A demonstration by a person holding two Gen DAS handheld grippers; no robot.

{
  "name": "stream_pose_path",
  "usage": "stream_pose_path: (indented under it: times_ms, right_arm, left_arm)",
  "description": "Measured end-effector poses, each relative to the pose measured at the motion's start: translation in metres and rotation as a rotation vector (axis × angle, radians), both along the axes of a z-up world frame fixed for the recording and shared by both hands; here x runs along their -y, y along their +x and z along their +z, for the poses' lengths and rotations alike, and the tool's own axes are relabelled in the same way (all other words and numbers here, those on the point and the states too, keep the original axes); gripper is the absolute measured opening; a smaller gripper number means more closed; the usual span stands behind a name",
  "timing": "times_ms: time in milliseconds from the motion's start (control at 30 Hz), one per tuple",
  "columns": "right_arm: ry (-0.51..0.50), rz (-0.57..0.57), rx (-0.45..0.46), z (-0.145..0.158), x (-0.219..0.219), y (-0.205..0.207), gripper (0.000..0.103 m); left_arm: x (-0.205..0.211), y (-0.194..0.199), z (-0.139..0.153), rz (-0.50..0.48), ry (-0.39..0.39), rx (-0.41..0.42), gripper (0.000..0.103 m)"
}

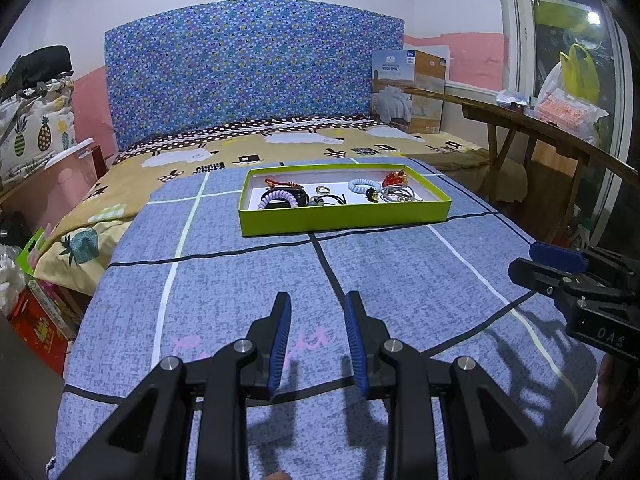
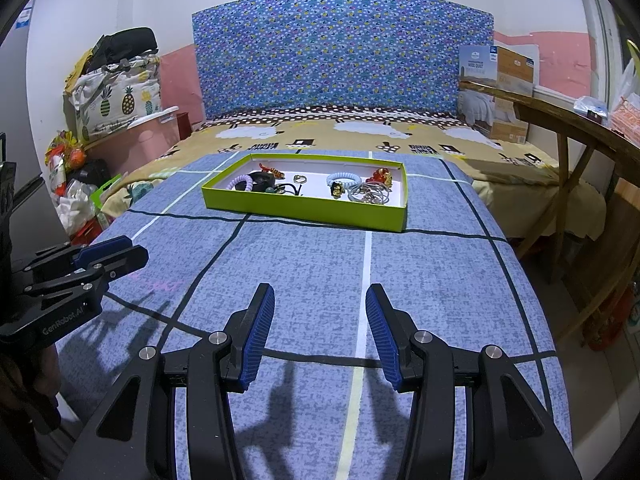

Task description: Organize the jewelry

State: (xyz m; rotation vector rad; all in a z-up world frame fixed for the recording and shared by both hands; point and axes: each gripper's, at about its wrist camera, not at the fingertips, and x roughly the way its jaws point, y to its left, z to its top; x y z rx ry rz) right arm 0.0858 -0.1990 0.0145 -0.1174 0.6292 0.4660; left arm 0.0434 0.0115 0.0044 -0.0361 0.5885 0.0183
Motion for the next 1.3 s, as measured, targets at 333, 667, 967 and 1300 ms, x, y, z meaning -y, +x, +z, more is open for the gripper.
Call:
stream_pose_path:
  times_ms: [333, 667, 967, 1300]
  right_arm:
    - [-0.002, 0.002, -0.001, -0.0012, -0.0023, -0.003, 0.048]
    - [-0.006, 0.005, -0.002, -0.0028, -0.0041, -0.0047, 0.048]
    - [-0.006, 0.005, -0.001, -0.0026, -0.0041, -0.0048, 0.048]
    - [-0.007, 0.006, -0.001, -0.0025, -0.0044, -0.0052, 0.048]
  left_arm:
    - [0.003, 0.002, -0.0002, 0.013, 0.005, -0.009, 0.029]
    - [0.0058, 0.0024, -0.0004, 0.015, 0.012, -0.013, 0.029]
    - [0.0056, 0.0024, -0.0027, 0.022, 0.025, -0.012, 0.029]
    - [0.0066, 0.0019, -0.0012, 0.019, 0.014, -0.006, 0.029]
